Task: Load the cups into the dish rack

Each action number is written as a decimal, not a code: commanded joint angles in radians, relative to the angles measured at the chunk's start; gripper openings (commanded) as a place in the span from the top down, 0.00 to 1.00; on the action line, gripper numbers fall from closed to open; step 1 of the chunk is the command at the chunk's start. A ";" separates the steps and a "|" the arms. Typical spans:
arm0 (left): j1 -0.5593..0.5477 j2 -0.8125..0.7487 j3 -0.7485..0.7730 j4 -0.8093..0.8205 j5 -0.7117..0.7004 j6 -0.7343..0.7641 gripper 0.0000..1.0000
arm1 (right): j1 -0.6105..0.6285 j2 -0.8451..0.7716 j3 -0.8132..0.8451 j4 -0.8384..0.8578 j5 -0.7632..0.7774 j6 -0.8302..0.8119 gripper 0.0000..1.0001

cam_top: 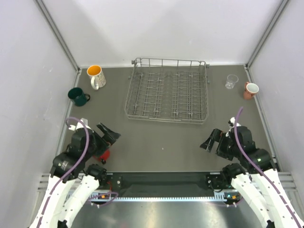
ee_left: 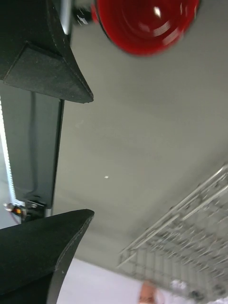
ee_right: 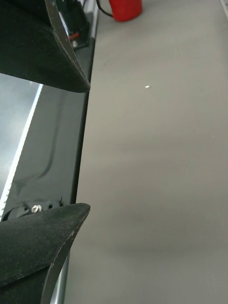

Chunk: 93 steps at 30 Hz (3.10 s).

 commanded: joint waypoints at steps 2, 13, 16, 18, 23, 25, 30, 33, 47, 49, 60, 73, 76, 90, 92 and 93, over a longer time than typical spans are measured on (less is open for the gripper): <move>-0.001 0.011 0.125 -0.247 -0.231 -0.121 0.02 | -0.010 0.039 0.115 -0.106 0.060 -0.103 0.00; -0.003 -0.015 0.086 -0.097 -0.068 0.041 0.04 | -0.010 0.038 0.055 -0.049 -0.089 -0.097 0.00; -0.003 0.153 0.144 -0.210 -0.172 0.124 0.07 | -0.010 0.077 0.087 -0.042 -0.110 -0.143 0.00; -0.001 0.239 0.203 -0.315 -0.244 0.122 0.12 | -0.010 0.104 0.109 -0.014 -0.155 -0.168 0.00; -0.001 0.441 0.308 -0.309 -0.363 0.164 0.21 | -0.010 0.165 0.136 0.015 -0.149 -0.186 0.00; -0.001 0.474 0.317 -0.291 -0.386 0.135 0.23 | -0.011 0.179 0.141 0.020 -0.140 -0.188 0.00; -0.001 0.536 0.264 -0.291 -0.385 0.018 0.32 | -0.010 0.208 0.162 0.027 -0.106 -0.194 0.00; -0.001 0.537 0.198 -0.242 -0.377 -0.014 0.39 | -0.010 0.206 0.181 0.041 -0.100 -0.205 0.00; -0.001 0.629 0.097 -0.131 -0.460 -0.035 0.43 | -0.011 0.164 0.184 0.018 -0.078 -0.202 0.00; -0.001 0.634 0.084 -0.133 -0.453 -0.052 0.42 | -0.010 0.157 0.191 0.004 -0.072 -0.199 0.00; 0.001 0.657 -0.031 -0.058 -0.451 -0.065 0.44 | -0.010 0.107 0.179 -0.019 -0.080 -0.156 0.00; 0.008 0.674 -0.048 0.013 -0.399 -0.014 0.77 | -0.010 0.097 0.216 -0.066 -0.090 -0.166 0.00; 0.008 0.672 -0.055 0.022 -0.370 0.020 0.95 | -0.008 0.157 0.285 -0.133 -0.109 -0.240 0.00; 0.008 0.557 0.403 -0.195 -0.324 0.089 1.00 | 0.001 0.219 0.317 -0.137 -0.179 -0.358 0.00; 0.008 0.577 0.532 -0.217 -0.214 0.099 1.00 | 0.001 0.226 0.328 -0.126 -0.179 -0.349 0.00; 0.008 0.582 0.568 -0.219 -0.166 0.101 1.00 | 0.000 0.229 0.339 -0.100 -0.184 -0.343 0.00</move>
